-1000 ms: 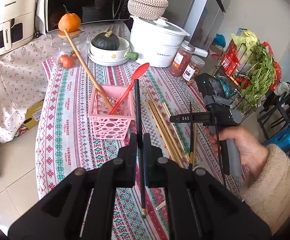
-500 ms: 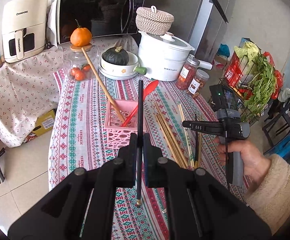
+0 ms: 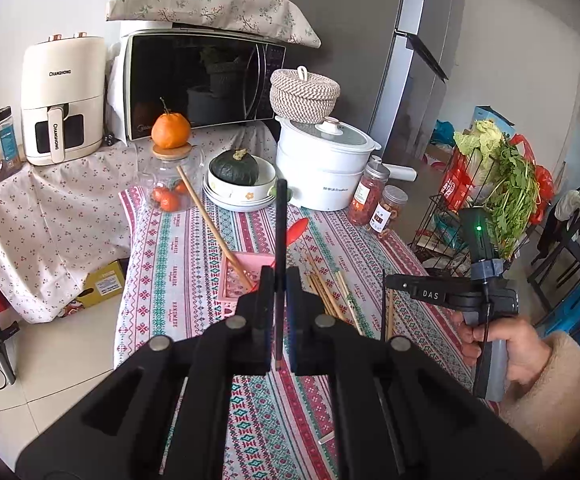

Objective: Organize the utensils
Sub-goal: 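Carry the black chopstick toward the basket with the left tool while the right tool grasps the green-wrapped chopsticks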

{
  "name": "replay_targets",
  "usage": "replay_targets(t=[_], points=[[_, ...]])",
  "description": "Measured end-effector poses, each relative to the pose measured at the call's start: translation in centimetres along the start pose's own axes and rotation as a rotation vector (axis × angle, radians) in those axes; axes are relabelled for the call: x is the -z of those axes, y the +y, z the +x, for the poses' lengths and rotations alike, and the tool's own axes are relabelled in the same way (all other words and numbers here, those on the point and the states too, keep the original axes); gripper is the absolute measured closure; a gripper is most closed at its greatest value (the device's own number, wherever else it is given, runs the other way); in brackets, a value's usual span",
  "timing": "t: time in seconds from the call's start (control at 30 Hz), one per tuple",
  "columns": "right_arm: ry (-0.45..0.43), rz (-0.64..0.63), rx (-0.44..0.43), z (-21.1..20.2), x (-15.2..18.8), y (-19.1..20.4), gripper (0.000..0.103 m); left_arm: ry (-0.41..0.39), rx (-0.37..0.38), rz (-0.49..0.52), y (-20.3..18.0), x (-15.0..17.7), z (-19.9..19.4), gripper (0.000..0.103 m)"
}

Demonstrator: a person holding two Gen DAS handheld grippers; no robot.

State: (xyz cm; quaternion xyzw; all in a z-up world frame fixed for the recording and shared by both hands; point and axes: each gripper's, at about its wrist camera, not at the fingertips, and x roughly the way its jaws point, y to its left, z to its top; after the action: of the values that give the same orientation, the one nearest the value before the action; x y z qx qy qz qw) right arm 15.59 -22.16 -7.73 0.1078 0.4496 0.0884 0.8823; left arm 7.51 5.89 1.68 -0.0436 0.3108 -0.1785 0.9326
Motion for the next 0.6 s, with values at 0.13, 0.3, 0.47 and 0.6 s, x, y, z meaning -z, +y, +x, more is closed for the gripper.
replay_targets(t=[0.13,0.3,0.47,0.6], points=[[0.082,0.017,0.034,2.9,0.2,-0.7,0.064,-0.008,0.004,0.015,-0.5,0.1,-0.1,0.097],[0.171,-0.007,0.101,7.5,0.2,-0.8,0.063,0.011,0.003,0.016,-0.2,0.5,0.3,0.097],[0.22,-0.056,0.189,11.0,0.3,0.0,0.064,0.026,0.001,0.016,0.1,0.6,0.5,0.097],[0.213,-0.1,0.233,12.0,0.7,0.5,0.074,0.026,0.002,0.009,0.1,0.6,0.6,0.097]])
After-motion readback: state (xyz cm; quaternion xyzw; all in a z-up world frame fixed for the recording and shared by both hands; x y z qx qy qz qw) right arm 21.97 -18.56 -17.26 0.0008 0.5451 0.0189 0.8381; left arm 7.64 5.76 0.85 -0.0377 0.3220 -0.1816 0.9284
